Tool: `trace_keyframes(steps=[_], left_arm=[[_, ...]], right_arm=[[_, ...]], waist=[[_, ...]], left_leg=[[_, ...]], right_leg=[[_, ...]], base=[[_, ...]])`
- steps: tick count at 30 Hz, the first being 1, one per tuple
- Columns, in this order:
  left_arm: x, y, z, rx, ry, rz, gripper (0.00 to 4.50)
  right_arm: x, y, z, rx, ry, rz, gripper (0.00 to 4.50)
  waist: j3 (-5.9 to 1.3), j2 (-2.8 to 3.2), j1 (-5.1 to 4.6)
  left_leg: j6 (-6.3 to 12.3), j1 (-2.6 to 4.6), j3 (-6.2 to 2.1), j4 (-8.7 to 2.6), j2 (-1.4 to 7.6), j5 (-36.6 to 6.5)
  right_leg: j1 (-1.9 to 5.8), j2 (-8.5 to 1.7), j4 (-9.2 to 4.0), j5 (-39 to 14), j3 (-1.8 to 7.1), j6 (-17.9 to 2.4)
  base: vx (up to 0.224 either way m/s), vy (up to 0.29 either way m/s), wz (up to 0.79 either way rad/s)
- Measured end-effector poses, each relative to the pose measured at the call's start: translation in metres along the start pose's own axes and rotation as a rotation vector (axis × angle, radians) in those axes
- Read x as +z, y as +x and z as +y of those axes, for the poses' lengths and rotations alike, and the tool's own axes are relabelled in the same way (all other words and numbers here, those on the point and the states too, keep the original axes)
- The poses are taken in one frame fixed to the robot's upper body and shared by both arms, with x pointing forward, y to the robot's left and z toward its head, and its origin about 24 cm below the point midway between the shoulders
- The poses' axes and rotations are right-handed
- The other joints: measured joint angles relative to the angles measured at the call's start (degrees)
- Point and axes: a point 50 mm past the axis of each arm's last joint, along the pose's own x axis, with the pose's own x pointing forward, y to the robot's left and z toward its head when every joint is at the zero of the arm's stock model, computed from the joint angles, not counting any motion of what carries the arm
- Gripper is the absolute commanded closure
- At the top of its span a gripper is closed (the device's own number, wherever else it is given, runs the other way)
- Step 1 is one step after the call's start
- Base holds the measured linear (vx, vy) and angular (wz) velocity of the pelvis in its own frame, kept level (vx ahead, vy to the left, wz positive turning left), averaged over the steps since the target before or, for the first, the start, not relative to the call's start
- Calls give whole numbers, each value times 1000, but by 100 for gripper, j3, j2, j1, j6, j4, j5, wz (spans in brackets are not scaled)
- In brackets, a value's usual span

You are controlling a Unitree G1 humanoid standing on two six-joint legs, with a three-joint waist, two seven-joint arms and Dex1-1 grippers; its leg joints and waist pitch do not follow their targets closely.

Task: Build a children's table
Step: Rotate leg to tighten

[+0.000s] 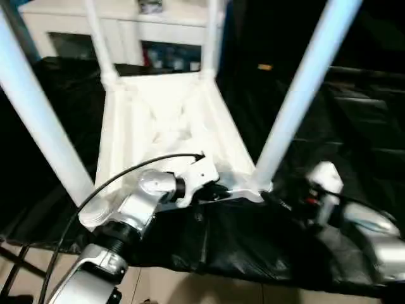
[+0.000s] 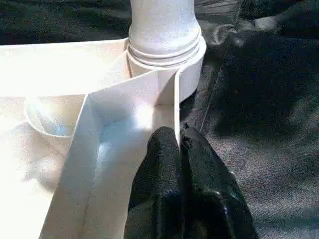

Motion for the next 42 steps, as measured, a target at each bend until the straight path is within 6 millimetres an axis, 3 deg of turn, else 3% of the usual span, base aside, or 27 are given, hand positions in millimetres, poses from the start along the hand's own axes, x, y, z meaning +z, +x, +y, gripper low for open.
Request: trace_keyframes(steps=[6, 11, 12, 18, 24, 26, 30, 33, 38, 40, 42], left_arm=[[0, -4, 1, -28, 24, 8, 450], [1, -1, 2, -23, 20, 12, 450], [1, -1, 3, -25, 10, 15, 423], [2, 0, 6, -23, -39, 13, 375], [2, -1, 10, -18, -53, 49, 375], [1, -2, 10, -20, -56, 60, 408], [2, -3, 10, -51, -57, 80, 433], [2, -6, 11, -63, -59, 90, 444], [3, -6, 11, -67, -53, 90, 444], [3, -6, 11, -68, -49, 89, 450], [3, -6, 11, -69, -47, 88, 450]], right_arm=[[-1, -10, -13, -74, -11, 41, 71], [5, -8, -10, -44, -26, 32, 71], [4, -6, -9, -37, -26, 33, 68], [2, 1, -2, 1, -15, 31, 67], [5, 6, 3, 33, -25, 22, 67], [5, 7, 4, 41, -28, 21, 67], [8, 12, 5, 61, -34, 18, 67], [17, 23, 7, 92, -64, 7, 67], [24, 39, 3, 99, -93, 19, 67], [25, 43, 2, 105, -85, 19, 97], [27, 47, 1, 109, -78, 13, 97]], waist=[[-1, -34, 2], [-1, -38, 12], [-1, -41, 15], [4, -57, 13], [4, -56, -1], [4, -59, -12], [4, -59, -38], [4, -59, -87], [4, -60, -82], [4, -61, -78], [5, -62, -66]], left_leg=[[2, -8, 2, 0, -1, -2], [3, -9, 1, 8, 0, -1], [3, -10, 0, 12, 0, -1], [4, -9, -4, 29, -1, -2], [4, -11, -5, 29, 0, -2], [4, -21, -5, 29, 2, -2], [4, -21, -5, 28, 3, -2], [4, -22, -5, 27, 5, -2], [4, -20, -7, 31, 5, -1], [3, -20, -9, 33, 5, -1], [4, -18, -10, 35, 6, -1]], right_leg=[[-4, 0, 0, 14, 1, -23], [-4, 0, 4, 14, -1, -23], [-4, 0, 4, 14, -1, -23], [-5, -3, 2, 19, 1, -28], [-3, -2, 4, 20, -1, -29], [-1, -1, 4, 20, -1, -28], [-2, 0, 6, 21, -2, -28], [-5, 2, 9, 22, -4, -30], [-5, 2, 10, 24, -9, -33], [-6, 2, 11, 24, -10, -34], [-7, 1, 12, 24, -11, -34]], base=[[0, 0, 0], [0, 0, 0], [0, 0, 0], [0, 0, 0], [0, 0, 0], [0, 0, 0], [0, 0, 0], [0, 0, 0], [0, 0, 0], [0, 0, 0], [0, 0, 0]])
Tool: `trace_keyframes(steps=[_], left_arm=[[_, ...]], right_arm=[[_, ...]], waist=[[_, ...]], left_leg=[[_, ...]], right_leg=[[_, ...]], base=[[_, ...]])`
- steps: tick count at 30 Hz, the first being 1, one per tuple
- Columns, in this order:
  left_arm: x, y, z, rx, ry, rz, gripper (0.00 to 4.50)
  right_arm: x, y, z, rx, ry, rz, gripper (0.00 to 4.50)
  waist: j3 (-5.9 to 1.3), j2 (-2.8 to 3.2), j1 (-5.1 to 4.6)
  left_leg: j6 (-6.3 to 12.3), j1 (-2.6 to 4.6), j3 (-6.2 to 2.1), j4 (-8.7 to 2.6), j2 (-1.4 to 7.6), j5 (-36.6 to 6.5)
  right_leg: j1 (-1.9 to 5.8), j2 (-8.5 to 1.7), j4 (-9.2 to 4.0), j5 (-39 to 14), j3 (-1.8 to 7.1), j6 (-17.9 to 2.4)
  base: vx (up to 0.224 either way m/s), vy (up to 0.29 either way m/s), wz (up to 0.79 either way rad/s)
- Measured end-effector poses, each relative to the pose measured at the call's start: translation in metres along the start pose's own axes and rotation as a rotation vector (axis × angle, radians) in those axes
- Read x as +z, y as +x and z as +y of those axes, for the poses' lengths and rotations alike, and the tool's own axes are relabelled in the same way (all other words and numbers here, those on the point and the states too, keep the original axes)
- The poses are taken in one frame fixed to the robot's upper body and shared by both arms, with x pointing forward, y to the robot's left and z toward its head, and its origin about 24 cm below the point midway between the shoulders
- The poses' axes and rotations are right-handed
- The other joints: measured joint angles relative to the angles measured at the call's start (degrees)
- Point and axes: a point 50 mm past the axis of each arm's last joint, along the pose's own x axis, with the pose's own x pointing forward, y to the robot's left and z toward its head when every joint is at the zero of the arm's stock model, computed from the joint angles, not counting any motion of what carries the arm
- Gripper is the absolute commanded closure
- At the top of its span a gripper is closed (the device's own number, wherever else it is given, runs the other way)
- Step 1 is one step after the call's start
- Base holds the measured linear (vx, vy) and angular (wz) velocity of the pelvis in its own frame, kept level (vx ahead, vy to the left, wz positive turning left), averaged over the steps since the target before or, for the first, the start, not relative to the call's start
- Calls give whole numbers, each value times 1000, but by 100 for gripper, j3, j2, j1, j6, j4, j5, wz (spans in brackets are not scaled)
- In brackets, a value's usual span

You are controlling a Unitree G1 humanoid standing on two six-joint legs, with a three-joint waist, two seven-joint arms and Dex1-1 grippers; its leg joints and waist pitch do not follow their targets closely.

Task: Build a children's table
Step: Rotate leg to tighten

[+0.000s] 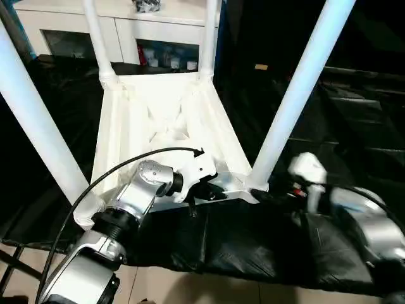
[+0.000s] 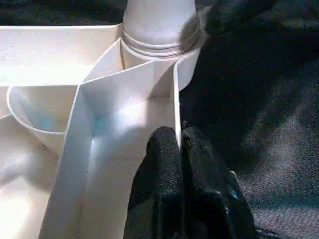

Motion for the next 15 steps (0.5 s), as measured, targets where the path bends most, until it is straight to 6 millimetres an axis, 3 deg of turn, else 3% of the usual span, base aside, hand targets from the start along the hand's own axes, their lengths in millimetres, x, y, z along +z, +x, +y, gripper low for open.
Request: trace_keyframes(steps=[15], left_arm=[[-3, -6, 1, -16, -6, 13, 450]], right_arm=[[-3, 13, -6, 49, 31, 50, 229]], waist=[[1, -2, 6]], left_leg=[[-1, 12, 0, 12, 4, 1]], right_leg=[[2, 0, 23, 1, 0, -2]], base=[[0, 0, 0]])
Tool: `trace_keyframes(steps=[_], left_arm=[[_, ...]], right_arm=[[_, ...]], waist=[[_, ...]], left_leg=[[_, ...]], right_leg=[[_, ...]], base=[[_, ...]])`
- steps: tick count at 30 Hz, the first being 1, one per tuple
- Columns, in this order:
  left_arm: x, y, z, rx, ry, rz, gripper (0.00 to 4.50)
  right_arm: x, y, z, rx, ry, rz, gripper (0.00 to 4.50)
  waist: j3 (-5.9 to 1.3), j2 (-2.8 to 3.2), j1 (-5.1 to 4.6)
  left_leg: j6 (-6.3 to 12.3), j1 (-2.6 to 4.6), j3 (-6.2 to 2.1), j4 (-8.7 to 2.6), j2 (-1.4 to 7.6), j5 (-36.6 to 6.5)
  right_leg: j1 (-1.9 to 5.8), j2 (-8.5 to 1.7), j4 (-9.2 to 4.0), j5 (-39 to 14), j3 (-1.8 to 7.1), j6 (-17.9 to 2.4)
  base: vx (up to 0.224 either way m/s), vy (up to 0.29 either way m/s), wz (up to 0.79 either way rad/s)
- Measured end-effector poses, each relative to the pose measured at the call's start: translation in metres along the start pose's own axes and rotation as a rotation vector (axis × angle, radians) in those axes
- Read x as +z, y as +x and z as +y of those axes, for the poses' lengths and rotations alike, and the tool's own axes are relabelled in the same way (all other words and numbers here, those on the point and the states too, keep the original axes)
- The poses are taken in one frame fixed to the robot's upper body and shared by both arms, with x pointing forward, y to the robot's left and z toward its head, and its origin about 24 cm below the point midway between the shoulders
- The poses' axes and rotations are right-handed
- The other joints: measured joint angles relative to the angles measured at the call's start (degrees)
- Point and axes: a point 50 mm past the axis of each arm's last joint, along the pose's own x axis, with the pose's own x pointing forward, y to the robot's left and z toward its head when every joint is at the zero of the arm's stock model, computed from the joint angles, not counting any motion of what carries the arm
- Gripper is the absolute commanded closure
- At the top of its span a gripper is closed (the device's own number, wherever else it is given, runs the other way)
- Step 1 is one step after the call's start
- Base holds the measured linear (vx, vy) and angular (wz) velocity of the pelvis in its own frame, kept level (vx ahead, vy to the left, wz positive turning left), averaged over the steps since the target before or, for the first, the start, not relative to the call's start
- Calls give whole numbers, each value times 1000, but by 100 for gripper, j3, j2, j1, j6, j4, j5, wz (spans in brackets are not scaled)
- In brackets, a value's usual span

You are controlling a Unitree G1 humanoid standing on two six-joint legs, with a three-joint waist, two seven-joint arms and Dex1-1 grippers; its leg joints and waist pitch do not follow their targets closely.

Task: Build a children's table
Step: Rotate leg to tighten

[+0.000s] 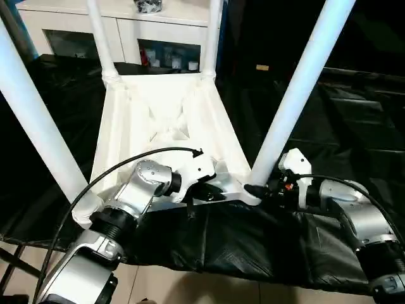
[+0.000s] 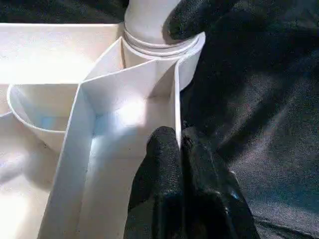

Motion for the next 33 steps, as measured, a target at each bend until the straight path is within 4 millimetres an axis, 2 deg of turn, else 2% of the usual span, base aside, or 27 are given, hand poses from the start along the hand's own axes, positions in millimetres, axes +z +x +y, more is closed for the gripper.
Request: trace_keyframes(steps=[7, 13, 17, 22, 27, 29, 33], left_arm=[[-1, -2, 1, -1, -2, 3, 450], [-2, -2, 3, 38, -14, 4, 450], [-1, 5, 4, 124, -52, -2, 450], [3, 19, 3, 214, -109, -22, 450], [5, 25, 3, 282, -119, -20, 450], [5, 25, 2, 283, -116, -21, 450], [6, 26, -1, 265, -102, -32, 450]], right_arm=[[0, 3, 1, 3, 16, -17, 247], [-5, 14, 7, -62, 63, -58, 249], [-10, 28, 12, -237, 140, -112, 250], [-10, 47, 14, -466, 241, -156, 250], [0, 72, 18, -647, 285, -160, 250], [1, 72, 19, -652, 261, -166, 194], [0, 69, 17, -634, 250, -167, 164]], waist=[[-2, 7, -21], [-4, 12, -78], [-10, 7, -116], [-16, 10, -221], [-32, 12, -280], [-32, 14, -279], [-40, 34, -251]], left_leg=[[-1, 4, 0, 0, 3, 0], [-2, 15, -2, 1, 2, 1], [-3, 24, -11, 1, -2, 1], [-4, 25, -31, 2, -8, 1], [-5, 29, -41, -1, -9, 1], [-5, 29, -40, -1, -9, 0], [-5, 23, -32, -5, -10, 0]], right_leg=[[0, 3, 3, 0, 0, 0], [24, 3, 4, 9, 1, -15], [25, 2, -2, 4, 2, -4], [22, 1, -33, 3, -7, -1], [12, 1, -44, 4, -18, -1], [9, 1, -45, 4, -18, -1], [7, 1, -44, 6, -14, -1]], base=[[0, 0, 0], [0, 0, 0], [0, 0, 0], [0, 0, 0], [0, 0, 0], [0, 0, 0], [0, 0, 0]])
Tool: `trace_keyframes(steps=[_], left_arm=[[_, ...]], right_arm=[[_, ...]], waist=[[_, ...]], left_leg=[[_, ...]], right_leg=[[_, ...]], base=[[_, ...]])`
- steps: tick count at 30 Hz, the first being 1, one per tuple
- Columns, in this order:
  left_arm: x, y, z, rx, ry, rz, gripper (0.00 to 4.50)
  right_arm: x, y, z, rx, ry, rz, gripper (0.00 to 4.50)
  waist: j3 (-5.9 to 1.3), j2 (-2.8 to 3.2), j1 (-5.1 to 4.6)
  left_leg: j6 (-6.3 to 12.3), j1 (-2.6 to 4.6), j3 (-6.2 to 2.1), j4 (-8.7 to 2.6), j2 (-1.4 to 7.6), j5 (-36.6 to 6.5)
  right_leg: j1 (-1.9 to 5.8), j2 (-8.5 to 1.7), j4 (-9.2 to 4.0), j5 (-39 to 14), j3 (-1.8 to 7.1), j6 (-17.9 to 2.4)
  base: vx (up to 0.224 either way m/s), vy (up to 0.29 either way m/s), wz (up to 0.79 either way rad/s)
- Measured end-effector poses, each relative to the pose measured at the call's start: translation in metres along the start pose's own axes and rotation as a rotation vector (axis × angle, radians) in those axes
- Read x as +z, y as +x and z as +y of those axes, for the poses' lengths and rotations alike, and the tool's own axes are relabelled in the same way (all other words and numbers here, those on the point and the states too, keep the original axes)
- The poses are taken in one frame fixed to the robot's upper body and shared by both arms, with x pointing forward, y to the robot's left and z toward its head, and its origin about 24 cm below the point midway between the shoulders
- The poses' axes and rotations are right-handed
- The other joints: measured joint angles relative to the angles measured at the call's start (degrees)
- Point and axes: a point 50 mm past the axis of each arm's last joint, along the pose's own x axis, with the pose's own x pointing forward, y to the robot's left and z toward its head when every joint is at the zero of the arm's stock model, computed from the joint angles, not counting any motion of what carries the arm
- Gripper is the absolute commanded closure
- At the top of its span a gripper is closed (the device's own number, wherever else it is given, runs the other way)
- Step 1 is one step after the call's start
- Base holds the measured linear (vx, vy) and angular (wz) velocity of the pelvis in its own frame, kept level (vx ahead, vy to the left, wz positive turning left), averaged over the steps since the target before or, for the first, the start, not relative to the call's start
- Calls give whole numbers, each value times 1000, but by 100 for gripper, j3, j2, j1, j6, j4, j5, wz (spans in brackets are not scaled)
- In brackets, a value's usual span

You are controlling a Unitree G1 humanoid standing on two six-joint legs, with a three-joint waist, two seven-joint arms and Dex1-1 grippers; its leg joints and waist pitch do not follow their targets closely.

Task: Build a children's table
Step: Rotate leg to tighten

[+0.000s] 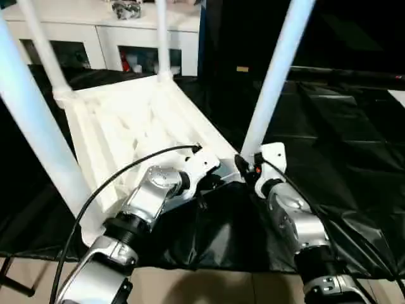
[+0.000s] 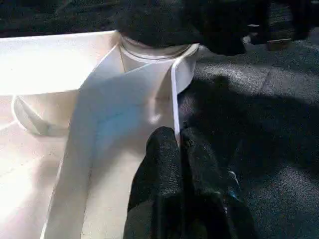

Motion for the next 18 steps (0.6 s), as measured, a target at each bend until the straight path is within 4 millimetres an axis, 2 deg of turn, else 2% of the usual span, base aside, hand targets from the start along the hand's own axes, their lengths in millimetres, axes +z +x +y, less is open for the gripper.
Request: trace_keyframes(steps=[5, 10, 15, 17, 18], left_arm=[[1, -5, -4, -97, 48, -30, 450], [-4, -18, -1, -171, 77, -36, 450], [-10, -31, 1, -289, 128, -21, 450], [-11, -34, 2, -320, 139, -14, 450], [-12, -35, 2, -330, 143, -13, 450]], right_arm=[[0, -10, -21, 147, -75, 33, 125], [2, -23, -31, 360, -178, 74, 125], [4, -46, -39, 632, -250, 154, 125], [5, -50, -39, 701, -258, 175, 125], [4, -50, -38, 720, -256, 180, 140]], waist=[[12, 29, 110], [24, 45, 182], [33, 31, 308], [34, 28, 328], [35, 28, 331]], left_leg=[[-1, -17, 18, -40, 1, -2], [3, -30, 19, -52, 5, -1], [2, -23, 18, -25, 5, -2], [3, -22, 20, -16, 7, 0], [3, -22, 20, -12, 7, 0]], right_leg=[[-18, 0, 5, 15, 4, -24], [-30, 2, 5, 4, -6, -23], [-24, -4, 5, 6, -2, -25], [-16, -5, 8, 7, 2, -25], [-14, -5, 10, 7, 3, -25]], base=[[32, -6, 5], [0, 0, 0], [0, 0, 0], [0, 0, 0], [0, 0, 0]])
